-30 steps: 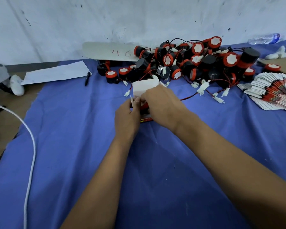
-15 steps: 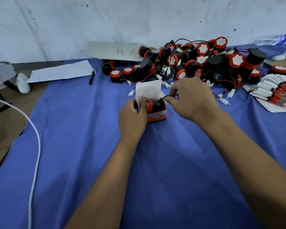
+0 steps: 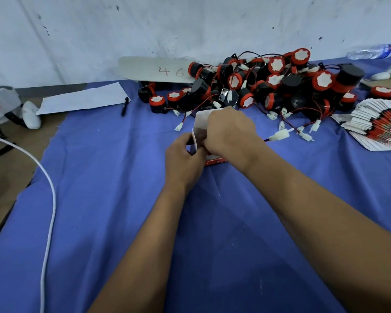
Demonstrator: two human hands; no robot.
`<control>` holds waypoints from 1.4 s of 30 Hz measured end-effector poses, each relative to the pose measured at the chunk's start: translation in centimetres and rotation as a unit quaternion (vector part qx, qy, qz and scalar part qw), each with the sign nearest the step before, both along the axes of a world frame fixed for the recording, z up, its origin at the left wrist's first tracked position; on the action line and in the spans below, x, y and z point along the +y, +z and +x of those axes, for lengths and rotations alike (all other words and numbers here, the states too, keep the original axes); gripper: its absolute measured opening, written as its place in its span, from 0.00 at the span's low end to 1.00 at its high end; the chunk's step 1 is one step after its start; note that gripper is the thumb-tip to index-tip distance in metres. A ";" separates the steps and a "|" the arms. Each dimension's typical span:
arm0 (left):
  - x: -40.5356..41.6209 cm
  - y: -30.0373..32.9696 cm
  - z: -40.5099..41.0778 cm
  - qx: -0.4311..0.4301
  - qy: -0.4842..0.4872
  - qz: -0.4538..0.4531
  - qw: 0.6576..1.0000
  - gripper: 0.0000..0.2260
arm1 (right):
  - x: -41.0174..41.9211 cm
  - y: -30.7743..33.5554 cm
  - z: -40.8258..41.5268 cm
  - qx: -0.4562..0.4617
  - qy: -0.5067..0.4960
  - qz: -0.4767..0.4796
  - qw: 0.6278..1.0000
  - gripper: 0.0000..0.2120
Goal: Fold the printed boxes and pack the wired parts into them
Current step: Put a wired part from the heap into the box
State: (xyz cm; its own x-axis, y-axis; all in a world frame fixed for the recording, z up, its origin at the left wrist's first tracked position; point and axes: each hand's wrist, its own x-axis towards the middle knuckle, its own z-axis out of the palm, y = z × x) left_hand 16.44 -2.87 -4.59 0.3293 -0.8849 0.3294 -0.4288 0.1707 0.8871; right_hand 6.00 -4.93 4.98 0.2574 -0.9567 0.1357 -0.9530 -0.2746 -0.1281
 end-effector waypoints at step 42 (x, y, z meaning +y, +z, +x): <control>0.0 0.1 0.4 -0.064 -0.066 0.100 0.991 0.17 | -1.9 -0.9 -0.9 0.053 0.053 -0.016 0.997 0.17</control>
State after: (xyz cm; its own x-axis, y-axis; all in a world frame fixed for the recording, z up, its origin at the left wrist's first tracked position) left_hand 16.86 -2.90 -4.47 0.1725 -0.9693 0.1755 -0.5257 0.0601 0.8485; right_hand 5.13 -6.85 4.04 0.3708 -0.9193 0.1321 -0.9264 -0.3762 -0.0177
